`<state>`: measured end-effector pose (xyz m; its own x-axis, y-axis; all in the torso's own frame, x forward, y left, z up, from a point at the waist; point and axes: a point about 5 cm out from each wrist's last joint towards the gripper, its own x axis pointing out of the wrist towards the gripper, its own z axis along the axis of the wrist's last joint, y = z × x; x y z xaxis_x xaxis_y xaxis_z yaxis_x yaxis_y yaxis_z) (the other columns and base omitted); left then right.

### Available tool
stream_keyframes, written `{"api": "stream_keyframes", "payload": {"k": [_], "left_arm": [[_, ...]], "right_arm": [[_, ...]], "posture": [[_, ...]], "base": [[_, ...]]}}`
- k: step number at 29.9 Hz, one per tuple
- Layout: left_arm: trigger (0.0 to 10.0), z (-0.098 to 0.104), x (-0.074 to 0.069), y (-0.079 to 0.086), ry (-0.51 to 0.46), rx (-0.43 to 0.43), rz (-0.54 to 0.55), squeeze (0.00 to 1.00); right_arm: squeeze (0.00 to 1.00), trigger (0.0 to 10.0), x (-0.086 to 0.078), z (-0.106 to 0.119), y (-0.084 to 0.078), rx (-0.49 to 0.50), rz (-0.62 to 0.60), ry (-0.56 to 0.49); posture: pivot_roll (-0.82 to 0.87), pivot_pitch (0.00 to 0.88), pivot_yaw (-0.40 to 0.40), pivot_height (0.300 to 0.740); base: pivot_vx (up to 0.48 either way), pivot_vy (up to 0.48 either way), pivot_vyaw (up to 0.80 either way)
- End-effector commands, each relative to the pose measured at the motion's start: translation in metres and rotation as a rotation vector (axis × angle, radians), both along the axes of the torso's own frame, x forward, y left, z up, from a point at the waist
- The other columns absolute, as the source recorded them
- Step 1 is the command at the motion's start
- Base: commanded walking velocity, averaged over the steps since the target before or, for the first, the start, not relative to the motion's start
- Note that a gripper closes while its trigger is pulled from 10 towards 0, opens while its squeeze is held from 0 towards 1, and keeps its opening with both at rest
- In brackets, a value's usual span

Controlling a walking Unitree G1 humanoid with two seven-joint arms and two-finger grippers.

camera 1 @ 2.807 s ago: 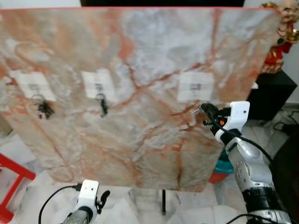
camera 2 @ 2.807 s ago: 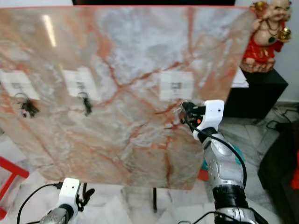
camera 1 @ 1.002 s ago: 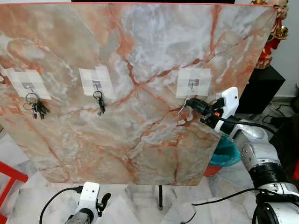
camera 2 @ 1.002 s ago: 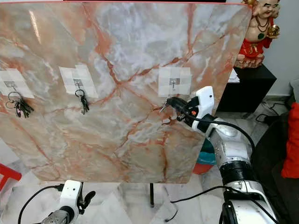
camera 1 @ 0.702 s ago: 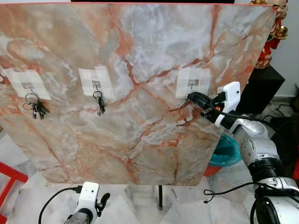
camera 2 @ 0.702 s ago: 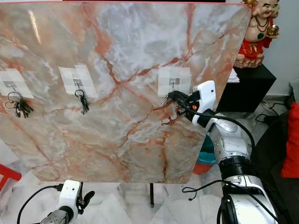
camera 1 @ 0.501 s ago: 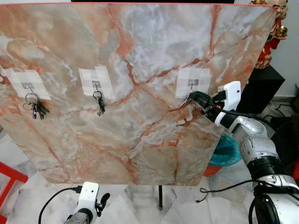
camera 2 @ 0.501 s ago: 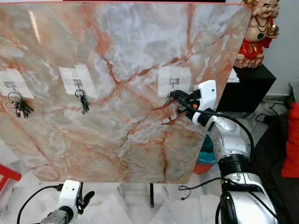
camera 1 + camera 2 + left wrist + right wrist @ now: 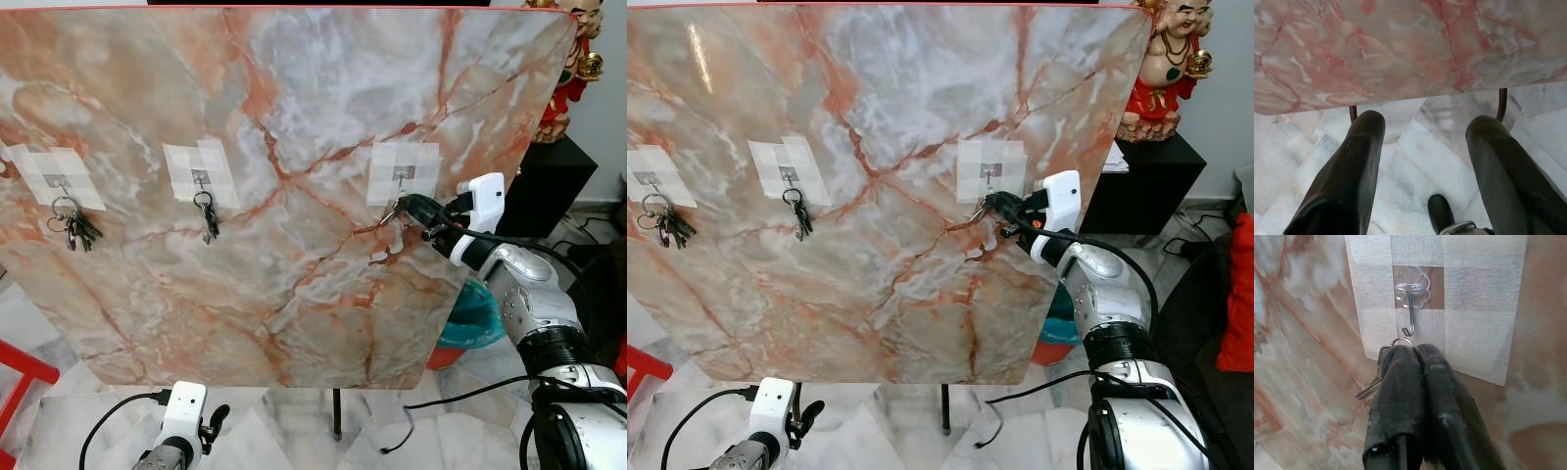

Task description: Hang keys on a hook

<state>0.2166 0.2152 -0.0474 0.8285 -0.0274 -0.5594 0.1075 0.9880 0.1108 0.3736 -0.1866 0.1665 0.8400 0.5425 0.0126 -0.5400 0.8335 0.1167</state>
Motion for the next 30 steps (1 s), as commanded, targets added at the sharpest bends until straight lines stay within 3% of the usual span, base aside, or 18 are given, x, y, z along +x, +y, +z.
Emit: {"api": "stream_keyframes", "payload": {"k": [1,30], "left_arm": [[10.0,-0.0005,-0.0012,0.002,0.006,0.003,-0.002,0.0],[10.0,-0.0009,-0.0013,0.0001,0.007,-0.002,-0.004,0.0]], "right_arm": [[0.0,10.0,0.0034,0.0099,-0.0033,0.01,-0.018,-0.033],[0.0,10.0,0.0048,0.012,0.0022,-0.001,0.032,-0.04]], "posture": [[0.05,0.0,0.0,0.74],[0.06,0.0,-0.005,0.74]], "base": [[0.0,0.0,0.0],[0.0,0.0,0.0]]}}
